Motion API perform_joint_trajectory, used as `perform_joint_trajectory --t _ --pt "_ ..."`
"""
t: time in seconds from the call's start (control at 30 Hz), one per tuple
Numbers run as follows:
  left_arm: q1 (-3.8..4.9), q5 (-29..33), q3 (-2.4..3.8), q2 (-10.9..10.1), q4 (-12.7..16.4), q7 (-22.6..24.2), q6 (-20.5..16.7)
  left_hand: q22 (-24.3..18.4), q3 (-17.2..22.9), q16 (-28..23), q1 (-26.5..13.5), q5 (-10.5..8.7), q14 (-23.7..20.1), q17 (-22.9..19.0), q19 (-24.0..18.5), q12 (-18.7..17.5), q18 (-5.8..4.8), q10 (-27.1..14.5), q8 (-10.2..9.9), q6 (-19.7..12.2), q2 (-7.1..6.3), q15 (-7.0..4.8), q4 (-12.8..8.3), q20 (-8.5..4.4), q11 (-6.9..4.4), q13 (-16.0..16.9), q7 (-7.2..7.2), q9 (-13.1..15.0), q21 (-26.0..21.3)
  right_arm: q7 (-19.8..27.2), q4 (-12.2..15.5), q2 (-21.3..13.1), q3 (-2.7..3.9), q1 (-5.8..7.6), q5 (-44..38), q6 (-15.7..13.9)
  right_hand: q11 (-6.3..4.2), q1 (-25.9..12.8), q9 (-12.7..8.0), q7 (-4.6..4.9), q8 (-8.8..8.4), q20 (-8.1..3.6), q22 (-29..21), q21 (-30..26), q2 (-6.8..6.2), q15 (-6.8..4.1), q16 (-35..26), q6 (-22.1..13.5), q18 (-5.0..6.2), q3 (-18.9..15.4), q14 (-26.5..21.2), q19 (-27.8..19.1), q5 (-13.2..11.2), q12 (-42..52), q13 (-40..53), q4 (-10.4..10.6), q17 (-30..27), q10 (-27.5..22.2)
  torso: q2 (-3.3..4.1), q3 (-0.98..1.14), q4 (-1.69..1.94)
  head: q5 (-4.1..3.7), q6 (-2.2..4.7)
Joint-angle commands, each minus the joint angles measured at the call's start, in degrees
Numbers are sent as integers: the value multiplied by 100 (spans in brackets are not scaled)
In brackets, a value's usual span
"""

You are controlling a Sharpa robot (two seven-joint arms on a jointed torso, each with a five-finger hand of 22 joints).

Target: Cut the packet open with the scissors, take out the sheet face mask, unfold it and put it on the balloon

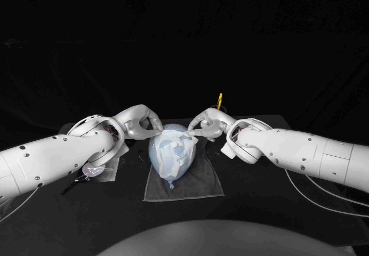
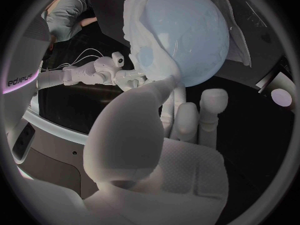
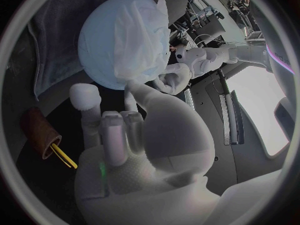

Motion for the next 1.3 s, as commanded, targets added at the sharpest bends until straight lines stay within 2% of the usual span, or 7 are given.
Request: perform_joint_trajectory --t 0.03,0.4,0.8,0.93,1.03,1.13,1.3 --pt "-1 35 3 -1 22 162 -215 22 80 18 -73 18 54 30 40 -34 -36 64 28 12 -11 -3 -21 -18 -4 -8 -13 238 41 313 32 -12 2 2 -44 -578 -51 -81 164 -45 120 -39 19 23 24 -57 20 -3 94 82 609 11 17 34 1493 -20 1507 603 1 -1 1 5 0" --pt "-1 223 4 -44 77 365 -549 73 233 25 -154 18 88 93 62 -30 -43 88 60 7 -60 -6 -69 -27 -5 -7 -19 301 76 512 210 -114 3 1 16 -1007 -78 -183 288 -75 276 -65 73 72 -22 -83 20 -29 80 205 609 49 17 52 1507 -63 1507 615 1 -3 2 14 0" --pt "5 319 72 -156 192 417 -648 94 324 24 -188 18 101 111 74 -26 -45 93 80 2 -74 -7 -102 -31 -6 -5 -24 341 92 405 256 -196 5 18 37 -948 -79 -254 342 -72 328 -72 -6 -44 -23 -87 20 -97 99 268 609 3 17 -12 1456 -57 1507 572 -5 0 1 26 0" --pt "7 431 91 -168 194 342 -536 -8 335 32 -340 12 121 193 10 -48 -32 22 24 -153 -123 31 -71 -17 55 -8 28 366 38 353 233 -185 6 27 76 -791 79 -509 244 129 34 -19 -85 -174 -186 22 20 -660 97 138 609 -58 9 -101 1387 43 1507 511 0 2 1 45 0" --pt "8 504 97 -173 181 264 -438 -207 124 -5 -631 15 43 50 -121 -63 -13 -131 -326 -723 -337 141 36 61 179 0 128 267 -90 319 219 -176 5 30 73 -690 236 -677 106 302 -230 74 -90 -198 -385 159 20 -933 77 -40 609 -64 13 -114 1377 116 1507 500 0 4 -1 34 0" --pt "8 521 100 -175 161 171 -310 -644 -217 -136 -971 1 -213 -474 -397 -196 43 -510 -584 -1107 -638 287 184 170 355 -36 292 186 -368 275 204 -165 5 32 18 -596 313 -708 25 385 -381 135 -95 -215 -463 231 20 -1068 76 -133 609 -70 14 -130 1364 140 1507 486 1 2 3 36 0" --pt "7 363 100 -148 129 20 -118 -940 -700 -230 -977 15 -459 -836 -587 -322 122 -892 -674 -1119 -687 395 260 328 450 -92 360 206 -607 178 180 -139 5 33 -167 -428 375 -706 -58 448 -518 200 -117 -259 -518 290 20 -1156 91 -236 609 -93 14 -151 1347 159 1507 466 1 -1 2 26 0"
